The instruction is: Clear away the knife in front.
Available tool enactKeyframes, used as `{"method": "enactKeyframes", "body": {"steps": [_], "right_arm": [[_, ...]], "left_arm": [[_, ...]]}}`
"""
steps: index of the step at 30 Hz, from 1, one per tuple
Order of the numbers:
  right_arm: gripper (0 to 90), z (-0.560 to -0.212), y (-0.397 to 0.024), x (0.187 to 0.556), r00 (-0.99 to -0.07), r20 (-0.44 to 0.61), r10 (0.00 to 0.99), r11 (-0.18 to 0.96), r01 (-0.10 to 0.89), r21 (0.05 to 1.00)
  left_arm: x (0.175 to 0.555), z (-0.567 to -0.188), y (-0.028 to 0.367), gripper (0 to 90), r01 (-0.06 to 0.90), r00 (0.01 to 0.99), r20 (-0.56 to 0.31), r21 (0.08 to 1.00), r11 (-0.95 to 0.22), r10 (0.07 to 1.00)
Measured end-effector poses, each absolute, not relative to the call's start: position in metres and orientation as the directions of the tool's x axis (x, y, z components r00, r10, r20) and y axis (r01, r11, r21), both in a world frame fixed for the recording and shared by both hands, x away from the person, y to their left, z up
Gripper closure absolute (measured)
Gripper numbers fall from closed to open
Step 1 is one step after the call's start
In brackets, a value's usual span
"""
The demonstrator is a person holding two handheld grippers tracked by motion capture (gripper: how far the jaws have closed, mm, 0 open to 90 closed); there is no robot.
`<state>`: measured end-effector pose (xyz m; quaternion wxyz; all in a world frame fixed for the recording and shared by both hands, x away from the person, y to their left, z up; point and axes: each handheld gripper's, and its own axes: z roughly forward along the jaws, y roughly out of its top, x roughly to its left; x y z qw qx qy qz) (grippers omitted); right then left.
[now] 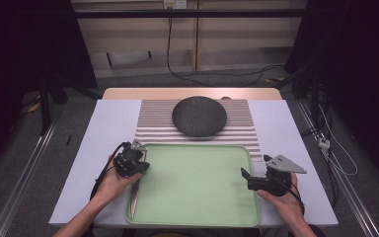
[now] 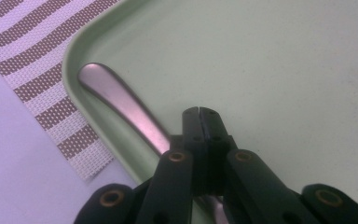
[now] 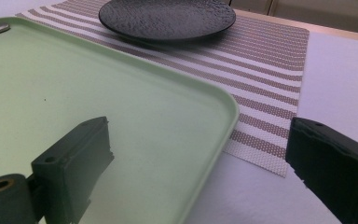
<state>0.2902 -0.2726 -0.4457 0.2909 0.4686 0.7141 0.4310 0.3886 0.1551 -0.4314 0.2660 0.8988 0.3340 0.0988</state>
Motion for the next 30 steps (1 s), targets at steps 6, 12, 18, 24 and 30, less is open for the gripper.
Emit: {"method": "enactKeyframes", "body": {"steps": [6, 12, 18, 24, 30], "right_arm": [[6.7, -0.446, -0.273, 0.29, -0.391, -0.011, 0.92, 0.188, 0.417, 0.889], [6.7, -0.445, -0.273, 0.289, -0.39, -0.011, 0.921, 0.187, 0.415, 0.89], [6.8, -0.445, -0.274, 0.289, -0.389, -0.008, 0.921, 0.183, 0.415, 0.891], [6.8, -0.445, -0.274, 0.29, -0.389, -0.007, 0.921, 0.182, 0.417, 0.89], [6.8, -0.445, -0.274, 0.289, -0.39, -0.005, 0.921, 0.18, 0.416, 0.891]], "left_arm": [[0.388, -0.433, 0.155, 86.5, 0.554, 0.751, -0.017, 0.561, -0.615, 0.661], [0.385, -0.427, 0.154, 69.8, 0.512, 0.76, -0.027, 0.64, -0.572, 0.65], [0.382, -0.418, 0.151, 37.5, 0.459, 0.74, 0.027, 0.71, -0.534, 0.672], [0.375, -0.401, 0.154, 11.2, 0.43, 0.728, 0.023, 0.763, -0.483, 0.685], [0.365, -0.39, 0.157, 5.4, 0.45, 0.719, -0.029, 0.781, -0.433, 0.695]]}}
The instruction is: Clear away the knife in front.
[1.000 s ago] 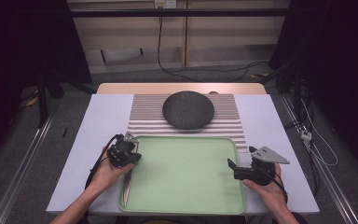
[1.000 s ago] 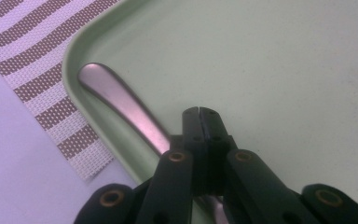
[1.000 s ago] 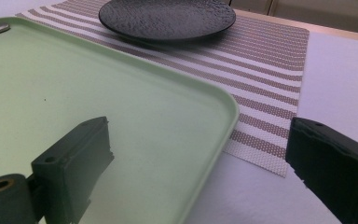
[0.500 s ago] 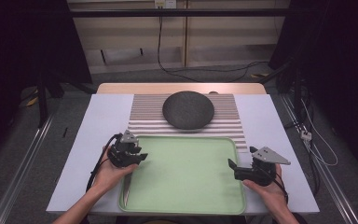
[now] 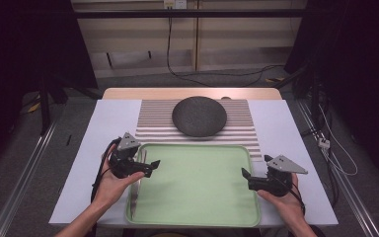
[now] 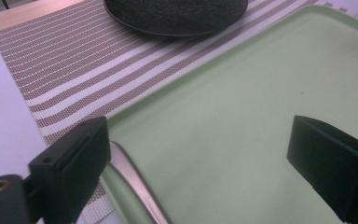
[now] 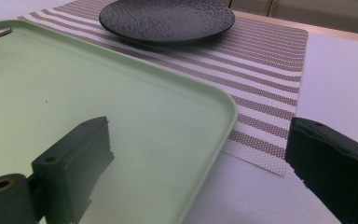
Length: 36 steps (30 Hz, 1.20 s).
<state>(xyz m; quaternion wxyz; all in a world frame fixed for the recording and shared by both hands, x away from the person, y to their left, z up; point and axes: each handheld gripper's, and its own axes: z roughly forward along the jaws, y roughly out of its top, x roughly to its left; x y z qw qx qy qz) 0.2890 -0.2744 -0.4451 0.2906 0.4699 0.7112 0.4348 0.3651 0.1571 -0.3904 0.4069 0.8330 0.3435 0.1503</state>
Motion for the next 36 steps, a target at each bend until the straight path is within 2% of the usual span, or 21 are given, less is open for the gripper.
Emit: {"method": "enactKeyframes", "body": {"steps": [7, 23, 26, 36], "right_arm": [[6.8, -0.445, -0.275, 0.289, -0.387, -0.003, 0.922, 0.178, 0.417, 0.891], [6.7, -0.445, -0.276, 0.289, -0.381, 0.0, 0.925, 0.173, 0.421, 0.891], [6.8, -0.445, -0.276, 0.289, -0.38, -0.001, 0.925, 0.173, 0.419, 0.891], [6.7, -0.444, -0.278, 0.286, -0.372, 0.003, 0.928, 0.163, 0.416, 0.895]], "left_arm": [[0.354, -0.393, 0.168, 5.4, 0.421, 0.732, 0.002, 0.784, -0.455, 0.681], [0.342, -0.408, 0.203, 6.1, 0.46, 0.631, 0.01, 0.8, -0.385, 0.776], [0.335, -0.409, 0.205, 6.1, 0.449, 0.617, 0.037, 0.803, -0.391, 0.786], [0.336, -0.425, 0.217, 6.1, 0.479, 0.588, -0.025, 0.816, -0.323, 0.809]]}}
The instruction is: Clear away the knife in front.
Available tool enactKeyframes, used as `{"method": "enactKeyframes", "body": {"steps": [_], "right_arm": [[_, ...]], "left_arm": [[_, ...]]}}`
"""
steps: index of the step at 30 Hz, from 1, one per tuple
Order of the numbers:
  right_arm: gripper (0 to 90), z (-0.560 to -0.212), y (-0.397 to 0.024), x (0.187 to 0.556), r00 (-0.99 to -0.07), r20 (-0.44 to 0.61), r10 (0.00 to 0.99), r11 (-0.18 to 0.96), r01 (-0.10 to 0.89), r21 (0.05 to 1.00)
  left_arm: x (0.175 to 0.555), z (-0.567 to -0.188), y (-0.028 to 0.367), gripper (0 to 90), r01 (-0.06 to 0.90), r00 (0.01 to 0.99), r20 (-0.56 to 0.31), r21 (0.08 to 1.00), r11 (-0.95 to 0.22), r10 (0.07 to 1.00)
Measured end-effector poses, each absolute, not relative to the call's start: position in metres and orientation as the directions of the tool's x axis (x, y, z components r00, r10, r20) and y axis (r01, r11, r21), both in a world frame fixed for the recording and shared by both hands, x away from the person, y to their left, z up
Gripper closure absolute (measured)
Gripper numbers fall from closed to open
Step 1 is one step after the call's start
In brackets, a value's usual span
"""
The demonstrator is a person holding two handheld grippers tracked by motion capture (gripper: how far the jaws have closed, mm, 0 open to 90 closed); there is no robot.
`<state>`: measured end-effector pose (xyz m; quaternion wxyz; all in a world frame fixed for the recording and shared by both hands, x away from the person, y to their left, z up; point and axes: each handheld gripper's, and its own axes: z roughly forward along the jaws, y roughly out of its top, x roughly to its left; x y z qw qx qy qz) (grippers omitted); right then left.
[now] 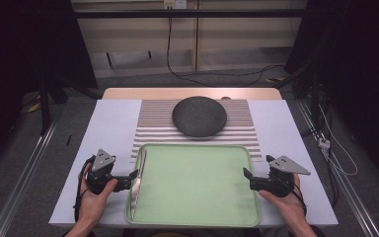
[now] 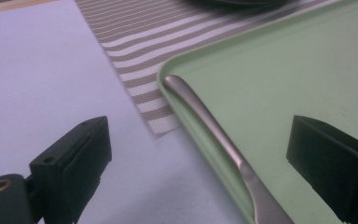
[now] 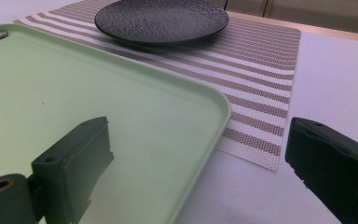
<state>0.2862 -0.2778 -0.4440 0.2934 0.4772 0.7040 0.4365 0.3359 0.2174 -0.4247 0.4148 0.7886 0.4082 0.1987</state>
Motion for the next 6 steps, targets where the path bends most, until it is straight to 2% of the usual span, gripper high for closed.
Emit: {"method": "enactKeyframes", "body": {"steps": [6], "right_arm": [[6.7, -0.4441, -0.2786, 0.2859, -0.37, 0.003, 0.929, 0.162, 0.416, 0.895]], "left_arm": [[0.3387, -0.4273, 0.2172, 6.1, 0.485, 0.602, -0.028, 0.807, -0.337, 0.798]]}}
